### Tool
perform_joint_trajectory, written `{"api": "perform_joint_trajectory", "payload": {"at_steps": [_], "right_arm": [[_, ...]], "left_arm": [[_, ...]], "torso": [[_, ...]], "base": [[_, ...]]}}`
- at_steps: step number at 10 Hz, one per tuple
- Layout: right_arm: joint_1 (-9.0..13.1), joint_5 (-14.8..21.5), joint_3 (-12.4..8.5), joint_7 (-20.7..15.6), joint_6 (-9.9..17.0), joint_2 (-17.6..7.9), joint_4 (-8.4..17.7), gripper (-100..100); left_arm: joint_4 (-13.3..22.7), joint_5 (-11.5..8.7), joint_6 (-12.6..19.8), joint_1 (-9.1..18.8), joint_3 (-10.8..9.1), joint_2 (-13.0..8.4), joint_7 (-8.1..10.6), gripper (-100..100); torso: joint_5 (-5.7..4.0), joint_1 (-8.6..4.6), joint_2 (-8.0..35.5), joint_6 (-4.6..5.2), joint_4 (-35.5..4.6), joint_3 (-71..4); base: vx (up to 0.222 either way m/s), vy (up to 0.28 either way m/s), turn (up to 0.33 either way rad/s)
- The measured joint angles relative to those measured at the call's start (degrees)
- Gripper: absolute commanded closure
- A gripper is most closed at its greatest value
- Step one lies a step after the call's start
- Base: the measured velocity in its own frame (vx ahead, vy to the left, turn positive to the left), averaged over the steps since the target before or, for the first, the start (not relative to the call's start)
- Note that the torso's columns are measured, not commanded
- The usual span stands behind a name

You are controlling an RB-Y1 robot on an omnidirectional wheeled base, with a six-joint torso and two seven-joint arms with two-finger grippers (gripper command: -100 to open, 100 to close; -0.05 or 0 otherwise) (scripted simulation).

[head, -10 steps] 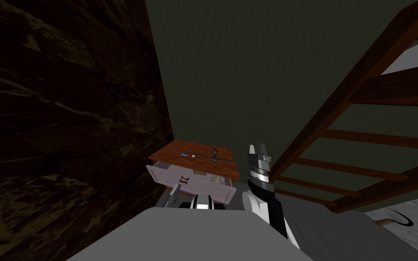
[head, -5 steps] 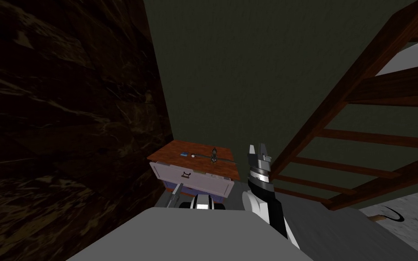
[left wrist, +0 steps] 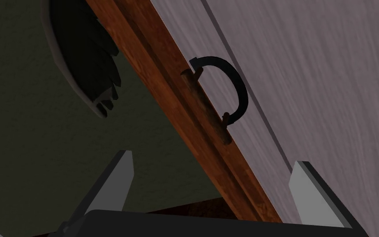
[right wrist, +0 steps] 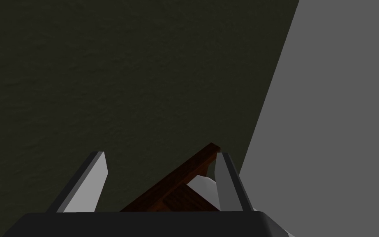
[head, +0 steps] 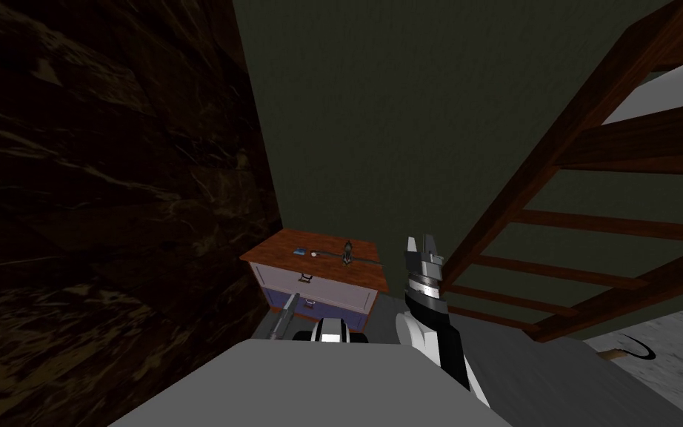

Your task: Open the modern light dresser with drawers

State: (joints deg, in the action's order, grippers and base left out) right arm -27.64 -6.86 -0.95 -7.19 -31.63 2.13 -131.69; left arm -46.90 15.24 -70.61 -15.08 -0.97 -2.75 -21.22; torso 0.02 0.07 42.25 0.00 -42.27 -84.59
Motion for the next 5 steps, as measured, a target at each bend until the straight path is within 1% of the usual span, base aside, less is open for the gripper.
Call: {"api": "perform_joint_trajectory", "payload": {"at_steps": [1, 3, 5], "right_arm": [[0.0, 0.0, 0.0, 0.0, 0.0, 0.0, 0.0, 0], [0.0, 0.0, -0.01, 0.0, 0.0, -0.01, 0.0, 0], [0.0, 0.0, 0.0, 0.0, 0.0, 0.0, 0.0, 0]], "left_arm": [[-0.31, 0.26, -0.58, -1.13, 0.17, 0.33, -0.24, 100], [1.77, 0.41, -2.76, -1.38, 0.12, 0.69, -1.02, 100], [2.85, 0.71, -4.76, -2.4, 0.2, 1.15, -1.8, 100]], "torso": [[0.01, 0.06, -0.02, -0.01, 0.01, -0.01], [0.0, -0.02, 0.01, 0.0, 0.0, 0.0], [-0.04, -0.12, 0.05, 0.01, -0.02, 0.03]], "base": [[0.022, 0.039, 0.005], [0.024, 0.035, 0.002], [0.016, 0.016, 0.0]]}}
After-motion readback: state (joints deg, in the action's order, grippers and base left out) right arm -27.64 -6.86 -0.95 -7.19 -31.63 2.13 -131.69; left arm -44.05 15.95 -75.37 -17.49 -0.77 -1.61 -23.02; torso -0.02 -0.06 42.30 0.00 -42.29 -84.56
